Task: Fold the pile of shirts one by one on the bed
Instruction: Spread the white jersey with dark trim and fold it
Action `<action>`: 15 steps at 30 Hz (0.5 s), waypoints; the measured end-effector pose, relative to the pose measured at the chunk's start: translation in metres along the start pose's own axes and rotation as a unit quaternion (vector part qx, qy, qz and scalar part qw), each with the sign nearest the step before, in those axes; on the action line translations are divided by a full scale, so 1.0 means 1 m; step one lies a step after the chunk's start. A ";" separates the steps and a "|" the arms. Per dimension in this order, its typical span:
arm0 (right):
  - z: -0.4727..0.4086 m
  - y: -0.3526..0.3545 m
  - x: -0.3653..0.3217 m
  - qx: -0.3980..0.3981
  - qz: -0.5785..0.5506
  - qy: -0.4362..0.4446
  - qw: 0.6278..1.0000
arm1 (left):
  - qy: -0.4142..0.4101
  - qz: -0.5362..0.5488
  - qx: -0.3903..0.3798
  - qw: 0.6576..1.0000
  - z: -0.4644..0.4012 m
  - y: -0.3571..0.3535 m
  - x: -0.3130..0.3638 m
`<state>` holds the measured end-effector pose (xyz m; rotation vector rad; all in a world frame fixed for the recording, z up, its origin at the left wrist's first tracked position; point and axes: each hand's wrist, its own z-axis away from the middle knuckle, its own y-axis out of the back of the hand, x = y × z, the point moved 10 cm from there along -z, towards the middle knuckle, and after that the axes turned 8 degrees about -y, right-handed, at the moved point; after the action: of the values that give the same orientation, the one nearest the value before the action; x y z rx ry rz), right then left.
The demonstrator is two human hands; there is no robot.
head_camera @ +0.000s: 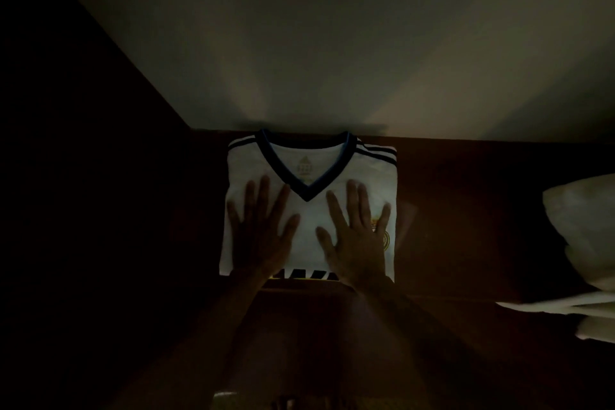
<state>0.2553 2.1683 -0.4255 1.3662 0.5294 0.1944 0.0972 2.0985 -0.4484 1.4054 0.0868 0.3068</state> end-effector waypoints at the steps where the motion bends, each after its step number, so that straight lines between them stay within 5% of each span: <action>1: 0.000 0.002 0.001 0.014 0.002 -0.003 1.000 | -0.007 -0.002 0.008 1.000 0.000 0.001 0.000; 5: -0.001 0.000 -0.001 -0.009 0.008 -0.008 1.000 | -0.001 0.016 -0.004 1.000 -0.002 0.003 0.002; 11: -0.012 0.020 -0.002 -0.233 -0.010 -0.042 0.971 | 0.058 0.090 -0.136 0.985 -0.009 0.045 0.001; 15: -0.031 0.128 -0.007 -0.206 -0.081 -0.091 0.971 | 0.038 0.176 -0.093 0.979 -0.028 0.142 0.028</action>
<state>0.2567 2.2192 -0.3037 0.9206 0.4161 0.0401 0.0942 2.1516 -0.3110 1.2184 -0.1280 0.6454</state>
